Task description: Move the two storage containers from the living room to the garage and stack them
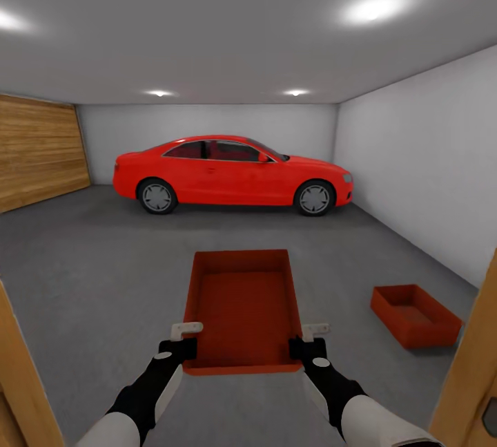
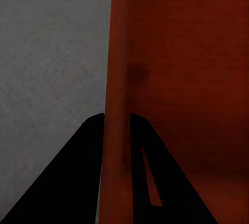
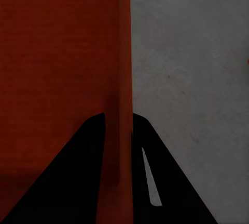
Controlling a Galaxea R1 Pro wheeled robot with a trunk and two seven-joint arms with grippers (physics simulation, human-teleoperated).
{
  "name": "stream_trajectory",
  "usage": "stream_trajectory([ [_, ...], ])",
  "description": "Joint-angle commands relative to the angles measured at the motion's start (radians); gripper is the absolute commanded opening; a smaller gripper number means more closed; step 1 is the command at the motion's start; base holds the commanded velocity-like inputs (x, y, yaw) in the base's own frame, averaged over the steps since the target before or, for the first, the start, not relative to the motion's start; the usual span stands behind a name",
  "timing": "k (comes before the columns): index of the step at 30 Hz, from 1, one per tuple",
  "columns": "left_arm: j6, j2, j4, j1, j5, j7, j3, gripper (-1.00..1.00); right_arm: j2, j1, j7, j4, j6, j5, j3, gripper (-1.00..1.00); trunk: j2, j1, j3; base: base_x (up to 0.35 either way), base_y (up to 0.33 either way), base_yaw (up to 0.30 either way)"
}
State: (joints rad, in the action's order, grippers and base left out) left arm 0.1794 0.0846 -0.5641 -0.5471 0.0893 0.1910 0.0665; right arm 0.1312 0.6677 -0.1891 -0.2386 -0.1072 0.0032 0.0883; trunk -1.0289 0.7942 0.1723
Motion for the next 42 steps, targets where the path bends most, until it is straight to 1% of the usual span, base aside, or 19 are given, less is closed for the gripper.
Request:
stream_trajectory([
  [1,-0.038,-0.002,-0.005,-0.001,-0.014,0.024,-0.006,-1.0,-0.001,0.001,-0.098,0.002,-0.004,-0.028,-0.039,-1.0,-0.001,0.001,0.001,0.321,0.0,0.0],
  [42,-0.038,-0.003,-0.005,-0.001,-0.014,0.024,-0.005,-1.0,-0.001,0.001,-0.096,0.002,-0.002,-0.027,-0.039,-1.0,-0.001,0.001,0.001,0.322,0.0,0.0],
])
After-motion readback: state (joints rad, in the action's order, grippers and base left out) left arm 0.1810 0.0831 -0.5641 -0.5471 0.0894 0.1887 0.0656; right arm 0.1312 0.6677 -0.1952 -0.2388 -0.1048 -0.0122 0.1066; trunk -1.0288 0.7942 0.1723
